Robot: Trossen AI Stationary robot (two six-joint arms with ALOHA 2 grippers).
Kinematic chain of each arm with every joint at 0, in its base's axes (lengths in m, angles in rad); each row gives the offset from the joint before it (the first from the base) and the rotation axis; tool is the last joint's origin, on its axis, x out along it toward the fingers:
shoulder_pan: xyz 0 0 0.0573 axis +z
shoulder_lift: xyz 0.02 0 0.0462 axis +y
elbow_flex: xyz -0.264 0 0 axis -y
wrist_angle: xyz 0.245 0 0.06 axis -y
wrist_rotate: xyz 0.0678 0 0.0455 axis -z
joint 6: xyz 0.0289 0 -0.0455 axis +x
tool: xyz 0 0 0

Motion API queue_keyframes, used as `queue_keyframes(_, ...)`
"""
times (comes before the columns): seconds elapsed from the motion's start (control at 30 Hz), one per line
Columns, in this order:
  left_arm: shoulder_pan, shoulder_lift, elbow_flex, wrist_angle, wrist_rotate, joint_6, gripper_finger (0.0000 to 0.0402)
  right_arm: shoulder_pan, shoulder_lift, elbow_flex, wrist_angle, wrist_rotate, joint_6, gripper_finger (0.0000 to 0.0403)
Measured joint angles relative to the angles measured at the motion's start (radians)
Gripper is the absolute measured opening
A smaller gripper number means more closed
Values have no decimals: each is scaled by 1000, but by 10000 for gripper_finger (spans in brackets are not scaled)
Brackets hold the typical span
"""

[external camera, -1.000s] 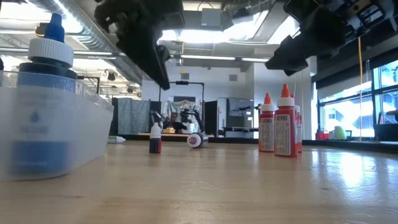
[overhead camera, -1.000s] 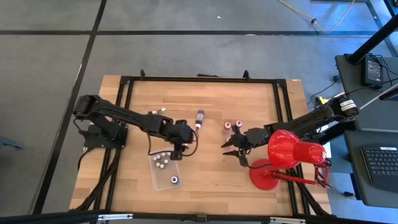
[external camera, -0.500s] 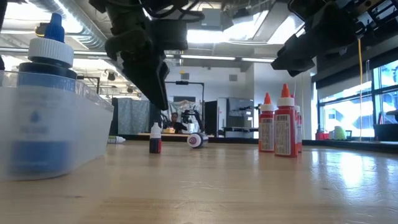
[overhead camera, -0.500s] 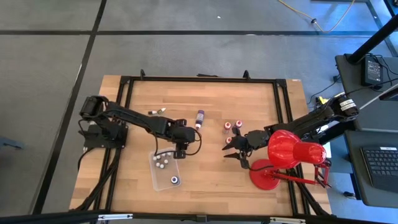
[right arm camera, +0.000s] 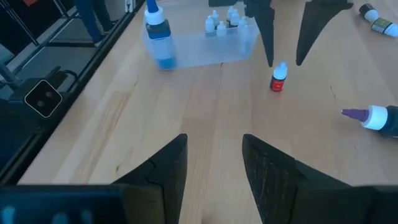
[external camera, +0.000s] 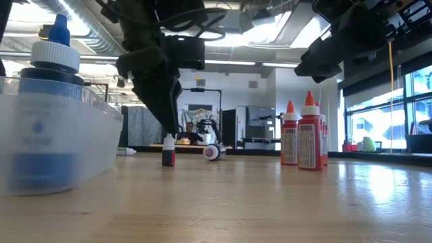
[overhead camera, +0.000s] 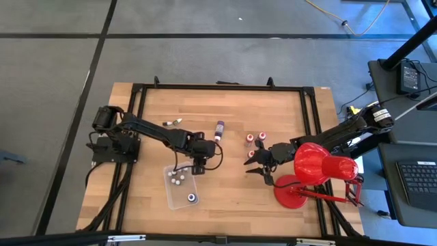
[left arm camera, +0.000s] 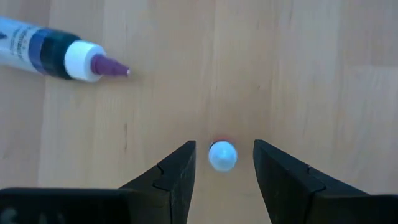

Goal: Pick & Place food coloring
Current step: Put the small red food coloring bottle into the bin

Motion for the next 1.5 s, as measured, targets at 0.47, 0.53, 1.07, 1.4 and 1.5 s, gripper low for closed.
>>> queue_keyframes(0.47,2,73,-1,-9,21,-14,157,0,0,1,-6,1,0,157)
queue_keyframes(0.53,2,84,-1,-4,20,-14,156,0,0,1,-5,1,0,157)
queue_keyframes(1.07,2,86,0,4,18,-16,149,0,0,1,-7,1,-3,157)
queue_keyframes(1.4,2,85,0,4,17,-26,139,0,0,1,-7,1,-5,157)
queue_keyframes(1.5,2,85,0,4,18,-34,133,0,0,1,-7,1,-5,157)
